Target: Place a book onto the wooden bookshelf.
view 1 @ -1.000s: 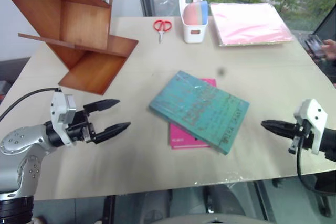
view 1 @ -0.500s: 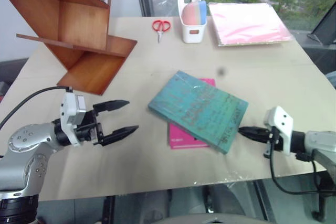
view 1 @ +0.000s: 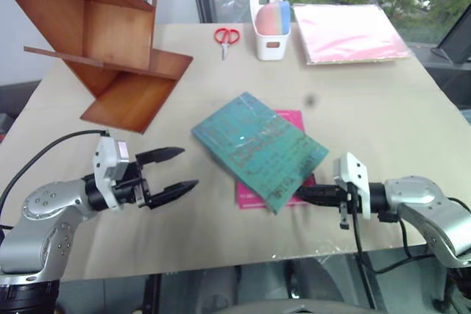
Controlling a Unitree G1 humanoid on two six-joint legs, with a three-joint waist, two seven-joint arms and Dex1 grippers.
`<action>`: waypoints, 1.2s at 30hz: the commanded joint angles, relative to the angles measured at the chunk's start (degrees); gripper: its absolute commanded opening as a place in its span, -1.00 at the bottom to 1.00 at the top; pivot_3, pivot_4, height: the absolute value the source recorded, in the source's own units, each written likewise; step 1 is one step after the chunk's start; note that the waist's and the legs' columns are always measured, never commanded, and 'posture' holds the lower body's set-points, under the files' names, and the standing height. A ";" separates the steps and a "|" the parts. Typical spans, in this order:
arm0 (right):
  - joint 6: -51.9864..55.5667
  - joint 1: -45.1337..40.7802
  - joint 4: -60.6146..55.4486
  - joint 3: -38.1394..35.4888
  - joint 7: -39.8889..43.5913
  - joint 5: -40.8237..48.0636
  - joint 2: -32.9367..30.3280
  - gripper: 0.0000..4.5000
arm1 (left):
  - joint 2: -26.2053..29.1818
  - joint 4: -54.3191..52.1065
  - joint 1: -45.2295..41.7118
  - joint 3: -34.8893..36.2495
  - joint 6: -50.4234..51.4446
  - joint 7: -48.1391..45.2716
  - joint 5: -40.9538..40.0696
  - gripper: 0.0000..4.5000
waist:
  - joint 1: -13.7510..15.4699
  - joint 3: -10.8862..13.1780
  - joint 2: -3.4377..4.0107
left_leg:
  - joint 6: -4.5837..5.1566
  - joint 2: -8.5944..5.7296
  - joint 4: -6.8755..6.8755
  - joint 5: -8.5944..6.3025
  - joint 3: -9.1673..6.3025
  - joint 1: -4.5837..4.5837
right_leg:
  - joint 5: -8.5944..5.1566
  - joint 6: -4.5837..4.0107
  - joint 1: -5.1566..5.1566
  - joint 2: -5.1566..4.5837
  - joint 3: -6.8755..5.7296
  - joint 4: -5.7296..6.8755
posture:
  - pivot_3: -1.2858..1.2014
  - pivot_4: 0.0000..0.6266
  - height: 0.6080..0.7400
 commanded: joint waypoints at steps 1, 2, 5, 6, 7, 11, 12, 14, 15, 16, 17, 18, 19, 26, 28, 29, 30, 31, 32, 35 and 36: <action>-4.97 -0.45 3.03 -0.12 2.82 -1.55 0.06 -0.99 | 0.06 -4.11 1.93 -0.07 7.99 4.55 -3.71 1.00 | 0.09 0.00 0.00 | 0.00 0.00 0.00 0.00 0.00 -0.01 | 0.00 0.00 0.00 0.00 0.00 0.01 | 0.03 -0.52 1.00; -6.17 0.18 4.04 -1.45 4.00 -1.20 -0.65 -0.99 | -0.55 -5.33 2.51 -0.26 11.12 6.32 -5.96 1.00 | 0.12 0.00 0.00 | 0.00 0.00 0.00 0.00 -0.02 -0.01 | 0.00 0.00 0.00 0.00 -0.01 0.01 | 0.03 -0.52 1.00; -7.23 2.53 5.51 -6.99 6.91 2.43 -2.64 -0.99 | -3.25 -7.35 2.53 0.16 23.72 15.81 -16.10 1.00 | 0.26 0.00 0.01 | 0.00 0.00 0.01 0.00 -0.04 -0.01 | 0.00 0.01 0.01 -0.01 -0.02 0.02 | 0.03 -0.52 1.00; -7.22 3.48 4.98 -9.67 7.14 4.55 -2.74 -0.99 | -4.32 -7.49 1.96 0.21 26.75 18.54 -18.95 1.00 | 0.31 0.00 0.00 | 0.00 -0.01 0.01 0.00 -0.04 -0.01 | 0.01 0.02 0.03 -0.04 -0.02 0.03 | 0.03 -0.52 1.00; -6.40 4.77 3.78 -12.48 6.89 6.64 -3.17 -0.99 | -5.64 -6.72 0.96 0.54 30.34 22.45 -22.34 1.00 | 0.33 0.00 0.00 | 0.00 -0.01 0.03 0.00 -0.07 0.00 | 0.01 0.03 0.03 -0.06 -0.02 0.06 | 0.03 -0.52 1.00; -4.02 13.40 -5.05 -22.93 3.30 11.59 -4.46 -0.34 | -9.33 -2.53 -2.55 1.85 37.43 30.04 -31.99 1.00 | 0.47 -0.01 0.00 | 0.00 -0.03 0.16 0.00 -0.17 0.02 | 0.01 0.03 0.04 -0.01 -0.07 0.32 | 0.03 -0.52 1.00; -2.69 15.99 -9.91 -25.35 0.89 13.42 -4.35 -0.07 | -9.68 -1.07 -3.43 1.96 39.20 31.11 -34.37 1.00 | 0.38 -0.03 -0.02 | 0.00 -0.02 0.17 0.00 -0.22 0.02 | 0.01 0.02 0.03 0.03 -0.08 0.39 | 0.03 -0.52 1.00; -2.22 21.02 -18.75 -28.60 -2.99 14.13 -3.88 0.29 | -10.63 2.60 -5.52 1.96 41.84 34.35 -37.42 1.00 | 0.06 -0.02 0.06 | 0.00 -0.03 0.21 0.00 -0.22 0.04 | 0.00 0.01 0.00 0.06 -0.06 0.52 | 0.03 -0.52 1.00; -2.05 22.54 -21.79 -29.17 -4.33 14.28 -3.97 0.49 | -10.99 4.11 -6.58 1.86 42.49 35.38 -38.10 1.00 | -0.11 -0.02 0.04 | 0.00 -0.01 0.22 0.00 -0.23 0.11 | -0.01 0.01 0.01 0.10 -0.03 0.61 | 0.03 -0.52 1.00; -2.03 23.15 -23.55 -29.22 -5.28 14.42 -4.02 0.64 | -11.28 5.37 -7.49 1.82 43.07 36.19 -38.78 1.00 | -0.21 -0.03 0.02 | -0.01 0.00 0.24 0.00 -0.21 0.13 | -0.01 0.01 0.00 0.12 0.00 0.64 | 0.03 -0.52 1.00; -2.33 22.57 -25.11 -28.60 -6.63 14.29 -3.68 0.73 | -11.70 7.22 -8.74 1.58 43.88 37.71 -39.17 1.00 | -0.18 -0.04 0.00 | -0.01 0.00 0.27 0.01 -0.20 0.14 | -0.01 0.01 0.01 0.13 0.03 0.65 | 0.03 -0.52 1.00; -2.59 21.75 -26.39 -27.71 -7.85 14.19 -3.40 0.96 | -12.11 8.66 -9.91 1.35 44.32 38.72 -39.15 1.00 | -0.22 -0.04 -0.03 | -0.01 -0.01 0.32 0.02 -0.20 0.16 | -0.02 0.02 0.01 0.12 0.03 0.69 | 0.03 -0.52 1.00; -2.54 21.17 -27.45 -26.76 -8.32 14.70 -3.36 0.99 | -12.70 10.14 -11.05 1.39 45.10 39.73 -40.39 1.00 | -0.21 -0.05 -0.05 | -0.01 0.00 0.41 0.02 -0.20 0.16 | -0.02 0.02 0.01 0.13 0.03 0.72 | 0.03 -0.52 1.00; -5.95 19.02 -28.58 -21.29 -9.53 9.11 -3.17 0.99 | -18.18 18.52 -19.30 0.71 50.06 53.94 -50.14 1.00 | 0.40 -0.14 -0.22 | -0.01 -0.09 0.67 0.03 -0.23 0.08 | -0.11 -0.18 0.02 -0.01 0.02 0.75 | 0.03 -0.52 1.00; -6.84 18.41 -28.58 -20.37 -10.14 7.73 -2.98 0.99 | -21.05 20.23 -21.26 0.66 49.08 59.26 -54.55 1.00 | 0.40 -0.14 -0.23 | -0.01 -0.10 0.67 0.02 -0.22 0.05 | -0.05 -0.08 0.04 -0.01 0.04 0.75 | 0.03 -0.52 1.00; -7.18 18.29 -28.67 -19.91 -10.49 7.03 -2.79 0.99 | -22.23 20.83 -21.93 0.47 48.64 61.67 -56.47 1.00 | 0.38 -0.14 -0.23 | -0.01 -0.10 0.66 0.02 -0.23 0.02 | 0.00 0.01 0.03 -0.01 0.02 0.76 | 0.03 -0.52 1.00; -7.43 18.25 -28.71 -19.57 -10.72 6.60 -2.68 0.99 | -22.92 21.10 -22.27 0.33 48.37 63.46 -57.85 1.00 | 0.37 -0.14 -0.23 | -0.01 -0.10 0.65 0.02 -0.25 0.02 | 0.00 0.01 0.03 0.00 0.02 0.76 | 0.03 -0.52 1.00; -7.50 18.31 -28.81 -19.24 -10.91 6.34 -2.60 0.99 | -23.24 21.26 -22.41 0.02 48.41 65.20 -59.26 1.00 | 0.36 -0.14 -0.23 | -0.01 -0.10 0.64 0.02 -0.26 0.02 | 0.00 0.01 0.02 0.02 0.01 0.76 | 0.03 -0.52 1.00; -7.49 18.60 -29.39 -18.71 -11.32 5.85 -2.51 0.99 | -23.93 20.95 -22.39 -0.72 48.26 67.06 -60.75 1.00 | 0.21 -0.14 -0.23 | -0.01 -0.09 0.63 0.02 -0.29 0.02 | 0.00 0.01 0.02 0.03 0.00 0.76 | 0.03 -0.52 1.00; -7.74 18.75 -29.47 -18.20 -11.75 5.13 -2.61 0.99 | -24.77 20.27 -21.85 -2.25 47.30 71.53 -65.22 1.00 | 0.16 -0.14 -0.23 | -0.01 -0.10 0.54 0.02 -0.26 0.04 | 0.00 0.01 0.02 0.04 0.04 0.76 | 0.03 -0.52 1.00; -7.67 18.76 -29.15 -18.36 -11.82 5.05 -2.78 0.99 | -25.19 19.90 -21.40 -2.62 46.49 73.00 -66.96 1.00 | 0.18 -0.14 -0.23 | -0.01 -0.10 0.54 0.02 -0.26 0.04 | 0.00 0.01 0.02 0.04 0.04 0.75 | 0.03 -0.52 1.00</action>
